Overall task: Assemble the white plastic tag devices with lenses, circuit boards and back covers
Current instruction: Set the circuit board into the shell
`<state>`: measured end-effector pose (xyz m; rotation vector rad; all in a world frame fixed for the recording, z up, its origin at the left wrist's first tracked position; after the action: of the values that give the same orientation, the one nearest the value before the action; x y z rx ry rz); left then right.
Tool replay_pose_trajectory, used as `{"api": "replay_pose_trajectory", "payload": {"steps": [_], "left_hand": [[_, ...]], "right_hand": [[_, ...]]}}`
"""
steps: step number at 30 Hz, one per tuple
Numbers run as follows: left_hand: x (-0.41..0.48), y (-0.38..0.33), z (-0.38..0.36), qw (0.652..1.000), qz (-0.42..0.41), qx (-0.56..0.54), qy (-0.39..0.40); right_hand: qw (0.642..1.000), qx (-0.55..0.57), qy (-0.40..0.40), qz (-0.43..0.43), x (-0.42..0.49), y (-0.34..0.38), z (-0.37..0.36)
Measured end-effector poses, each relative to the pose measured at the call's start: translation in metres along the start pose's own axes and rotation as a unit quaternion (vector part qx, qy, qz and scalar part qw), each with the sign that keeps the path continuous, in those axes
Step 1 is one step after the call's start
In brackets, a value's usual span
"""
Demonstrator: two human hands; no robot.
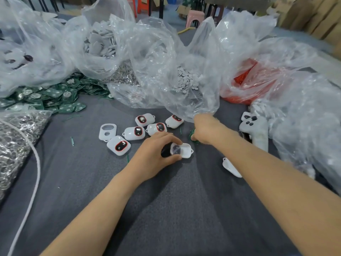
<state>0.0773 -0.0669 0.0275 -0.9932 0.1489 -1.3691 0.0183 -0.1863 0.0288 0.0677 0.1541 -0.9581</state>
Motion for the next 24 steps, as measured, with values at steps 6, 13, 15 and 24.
{"api": "replay_pose_trajectory", "payload": {"steps": [6,13,15,24], "left_hand": [[0.001,0.003,-0.001,1.0,0.011,0.013,-0.005],[0.0,0.003,0.002,1.0,0.011,-0.023,0.015],[0.001,0.005,0.006,0.999,0.025,-0.026,-0.008],[-0.007,0.008,0.008,0.99,0.083,0.096,-0.063]], "right_hand": [[0.996,-0.045,-0.075,0.004,-0.014,0.015,0.001],[0.958,0.086,-0.268,0.062,-0.049,-0.007,0.014],[0.915,0.219,-0.339,0.004,-0.06,-0.037,0.029],[0.729,0.65,-0.19,-0.097,-0.054,-0.064,0.003]]}}
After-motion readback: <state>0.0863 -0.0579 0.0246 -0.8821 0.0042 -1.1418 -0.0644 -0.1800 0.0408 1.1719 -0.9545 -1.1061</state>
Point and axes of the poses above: each hand's wrist, its own x-axis towards the middle knuckle, its own z-axis out of the back of the hand, y = z × x, the point moved 10 cm from there along x, towards the middle knuckle, and after that the axes turned 11 degrees about -y, right-handed, at the moved point
